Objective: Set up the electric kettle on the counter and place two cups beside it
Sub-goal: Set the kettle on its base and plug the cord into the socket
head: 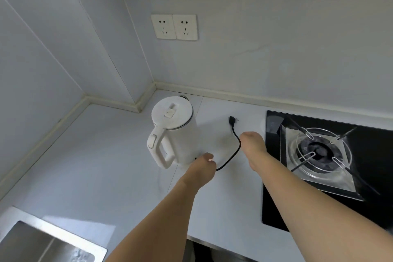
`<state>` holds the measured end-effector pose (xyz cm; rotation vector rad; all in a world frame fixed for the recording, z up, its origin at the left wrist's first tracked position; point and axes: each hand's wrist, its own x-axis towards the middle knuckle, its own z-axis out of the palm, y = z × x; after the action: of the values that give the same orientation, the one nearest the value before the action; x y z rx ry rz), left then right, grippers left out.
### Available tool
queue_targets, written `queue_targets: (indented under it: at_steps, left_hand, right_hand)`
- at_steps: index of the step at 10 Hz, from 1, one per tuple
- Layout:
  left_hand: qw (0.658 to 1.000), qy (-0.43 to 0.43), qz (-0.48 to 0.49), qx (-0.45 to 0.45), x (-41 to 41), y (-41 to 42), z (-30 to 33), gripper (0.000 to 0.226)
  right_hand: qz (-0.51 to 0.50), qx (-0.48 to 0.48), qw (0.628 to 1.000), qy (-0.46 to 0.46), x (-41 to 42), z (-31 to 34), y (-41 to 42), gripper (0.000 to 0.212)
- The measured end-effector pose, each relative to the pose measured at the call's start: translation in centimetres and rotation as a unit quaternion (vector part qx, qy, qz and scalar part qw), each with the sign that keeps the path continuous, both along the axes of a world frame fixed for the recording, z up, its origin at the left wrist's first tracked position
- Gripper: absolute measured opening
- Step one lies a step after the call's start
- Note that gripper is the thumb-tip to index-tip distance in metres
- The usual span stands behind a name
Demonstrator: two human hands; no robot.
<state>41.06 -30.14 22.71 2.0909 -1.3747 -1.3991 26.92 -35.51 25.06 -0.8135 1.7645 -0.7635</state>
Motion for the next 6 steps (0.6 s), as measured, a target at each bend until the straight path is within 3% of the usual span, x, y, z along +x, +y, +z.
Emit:
queue_targets:
  at_steps: [2,3,4,5,6]
  left_hand:
    - [0.999,-0.006,-0.039,-0.01,0.2,-3.6,-2.0,0.05]
    - [0.999,0.001,-0.03,-0.011,1.7,-3.4,-3.5,0.048]
    - [0.992,0.065,0.096,0.042,4.3,-2.0,-5.3,0.024]
    - [0.948,0.132,0.278,0.086,6.8,-0.6,-6.3,0.019]
    - [0.886,0.166,0.425,0.081,9.0,-0.3,-6.1,0.02]
  right_hand:
    - [0.047,0.113,0.989,0.078,0.4,-2.7,-3.8,0.029]
    - [0.078,-0.043,0.972,0.218,1.7,-4.1,-4.1,0.045]
    - [0.097,-0.06,0.992,0.052,5.4,-4.0,-5.1,0.033]
    - [0.111,0.098,0.985,-0.094,8.8,-3.5,-6.0,0.054]
    - [0.143,0.156,0.966,-0.145,10.8,-4.6,-6.0,0.062]
